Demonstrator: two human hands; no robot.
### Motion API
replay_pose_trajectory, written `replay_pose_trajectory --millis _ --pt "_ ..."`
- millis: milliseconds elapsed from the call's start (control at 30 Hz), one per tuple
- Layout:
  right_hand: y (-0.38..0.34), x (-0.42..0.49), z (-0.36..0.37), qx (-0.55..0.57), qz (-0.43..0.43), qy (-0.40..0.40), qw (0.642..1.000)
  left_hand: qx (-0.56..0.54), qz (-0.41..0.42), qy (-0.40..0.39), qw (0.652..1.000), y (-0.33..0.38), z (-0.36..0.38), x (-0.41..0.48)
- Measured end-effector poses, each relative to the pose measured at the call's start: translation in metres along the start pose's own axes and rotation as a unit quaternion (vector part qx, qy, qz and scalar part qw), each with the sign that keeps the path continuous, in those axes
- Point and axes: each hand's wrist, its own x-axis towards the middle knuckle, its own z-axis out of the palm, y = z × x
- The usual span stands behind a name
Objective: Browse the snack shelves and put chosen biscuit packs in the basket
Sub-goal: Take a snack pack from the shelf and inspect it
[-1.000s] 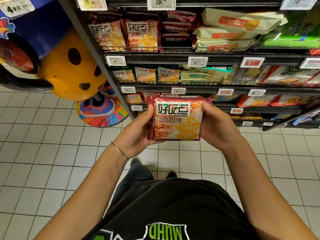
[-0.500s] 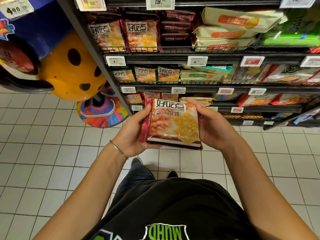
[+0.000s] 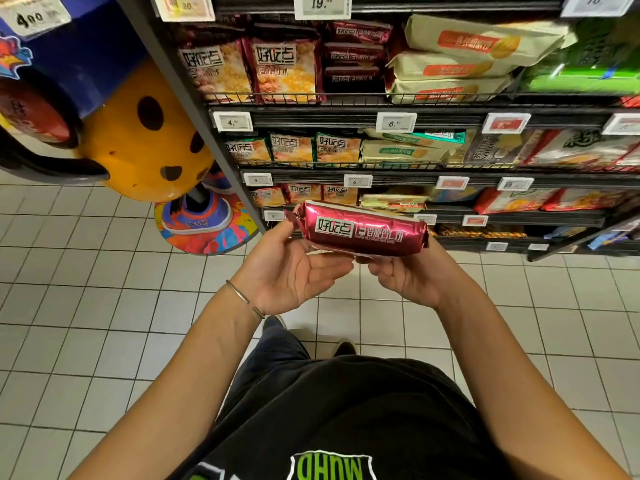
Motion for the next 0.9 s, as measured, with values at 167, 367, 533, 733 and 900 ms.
replay_pose_trajectory --millis 167,367,533,733,900 --pt "0.000 -0.001 0.003 -0.079 -0.001 0.074 0.994 -0.012 -0.006 -0.004 1.000 0.000 0.000 0.001" --pt "0.003 -0.006 0.008 -0.105 0.013 0.125 0.986 -0.025 0.009 0.023 0.999 0.001 -0.005 0.003" --pt "0.004 -0.006 0.013 -0.084 0.022 0.109 0.990 0.031 0.040 0.099 0.994 0.003 -0.001 0.007" --pt "0.002 -0.006 0.011 -0.044 0.010 0.090 0.995 -0.016 0.072 0.078 0.994 0.001 0.001 0.006" --pt "0.003 0.002 0.010 -0.045 0.018 0.087 0.995 0.020 0.051 0.077 0.996 -0.007 0.006 0.011"
